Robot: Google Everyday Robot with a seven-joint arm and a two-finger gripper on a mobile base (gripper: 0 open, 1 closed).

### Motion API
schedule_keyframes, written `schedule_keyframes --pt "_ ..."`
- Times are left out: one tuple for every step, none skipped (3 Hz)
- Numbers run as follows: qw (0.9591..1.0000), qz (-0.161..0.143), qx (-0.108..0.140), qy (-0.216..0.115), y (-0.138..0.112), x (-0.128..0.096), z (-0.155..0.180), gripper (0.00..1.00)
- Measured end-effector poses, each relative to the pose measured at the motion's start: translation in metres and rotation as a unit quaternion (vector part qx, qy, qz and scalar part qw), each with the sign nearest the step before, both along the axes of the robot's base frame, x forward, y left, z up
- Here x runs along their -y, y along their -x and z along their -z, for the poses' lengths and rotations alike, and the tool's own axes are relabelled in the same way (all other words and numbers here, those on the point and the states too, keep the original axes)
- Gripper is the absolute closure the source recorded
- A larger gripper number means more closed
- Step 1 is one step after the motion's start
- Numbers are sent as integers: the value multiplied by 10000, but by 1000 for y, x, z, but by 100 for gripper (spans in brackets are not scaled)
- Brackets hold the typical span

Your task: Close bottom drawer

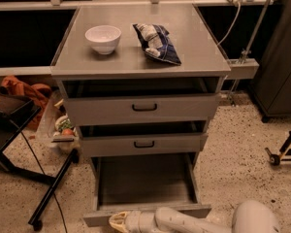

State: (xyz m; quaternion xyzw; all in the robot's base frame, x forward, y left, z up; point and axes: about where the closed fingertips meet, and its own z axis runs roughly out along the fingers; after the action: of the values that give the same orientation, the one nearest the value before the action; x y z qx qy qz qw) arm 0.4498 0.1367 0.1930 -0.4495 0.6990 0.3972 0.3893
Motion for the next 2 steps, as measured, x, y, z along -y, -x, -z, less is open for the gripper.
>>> schedule_keyframes --pt "9998 130 149 90 -14 5 -7 34" --pt "9992 246 270 188 -29 11 -13 11"
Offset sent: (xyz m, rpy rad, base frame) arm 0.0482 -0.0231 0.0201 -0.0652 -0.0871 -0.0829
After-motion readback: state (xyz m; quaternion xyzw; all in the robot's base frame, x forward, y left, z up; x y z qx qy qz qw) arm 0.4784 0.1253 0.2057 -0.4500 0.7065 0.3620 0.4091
